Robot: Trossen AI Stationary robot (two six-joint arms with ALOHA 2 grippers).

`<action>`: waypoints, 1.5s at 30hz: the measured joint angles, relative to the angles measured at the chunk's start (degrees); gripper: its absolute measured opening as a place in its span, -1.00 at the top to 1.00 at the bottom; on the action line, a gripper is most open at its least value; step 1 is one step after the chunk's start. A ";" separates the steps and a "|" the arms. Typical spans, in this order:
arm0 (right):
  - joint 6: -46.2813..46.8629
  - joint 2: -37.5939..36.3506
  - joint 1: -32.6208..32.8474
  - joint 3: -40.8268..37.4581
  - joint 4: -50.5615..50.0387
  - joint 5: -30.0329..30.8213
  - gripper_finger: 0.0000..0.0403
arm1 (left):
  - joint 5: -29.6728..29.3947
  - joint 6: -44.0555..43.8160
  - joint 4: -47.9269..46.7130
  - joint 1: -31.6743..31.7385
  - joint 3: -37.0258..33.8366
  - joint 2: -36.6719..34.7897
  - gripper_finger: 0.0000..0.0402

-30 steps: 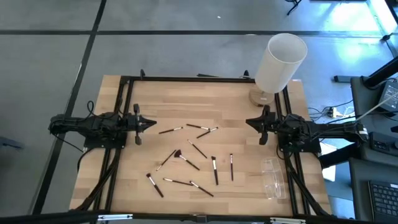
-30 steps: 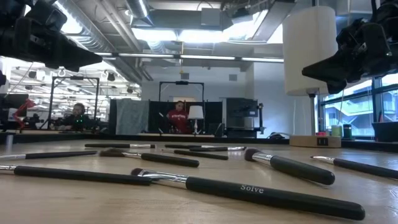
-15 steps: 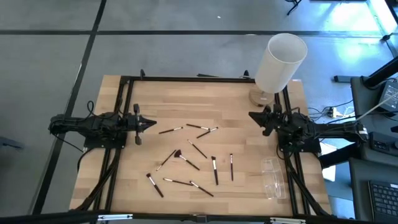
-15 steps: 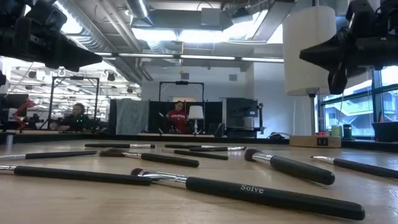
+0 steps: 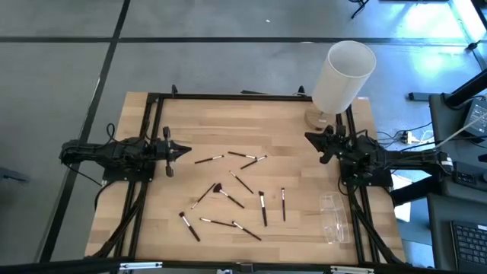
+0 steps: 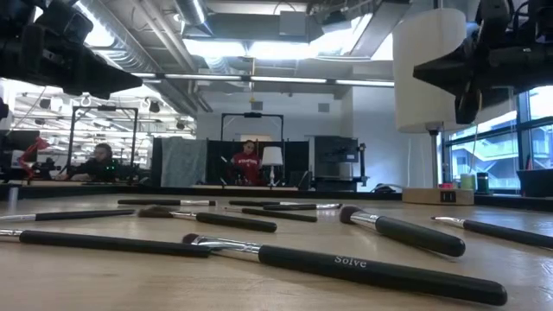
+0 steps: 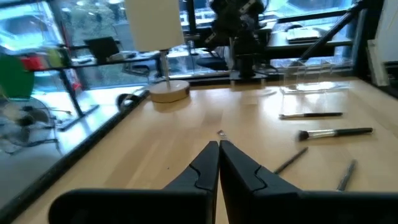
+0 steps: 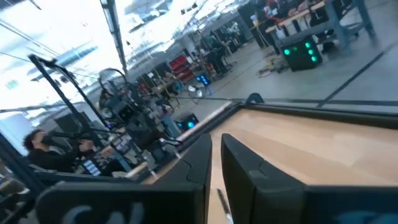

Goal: Put items in baskets/containers
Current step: Put the foundation brush into the left section of the transparent organizer

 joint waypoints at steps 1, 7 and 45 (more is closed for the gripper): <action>-0.06 0.60 -0.07 0.00 -0.03 0.45 0.82 | -2.19 1.42 0.74 0.00 -0.05 0.00 0.96; -0.68 2.66 -0.07 0.00 2.38 11.89 0.82 | -13.85 8.92 2.07 0.00 -0.05 0.00 0.96; 2.78 33.83 14.78 6.31 21.48 -2.73 0.82 | -14.85 -17.48 7.95 -0.10 0.01 0.00 0.95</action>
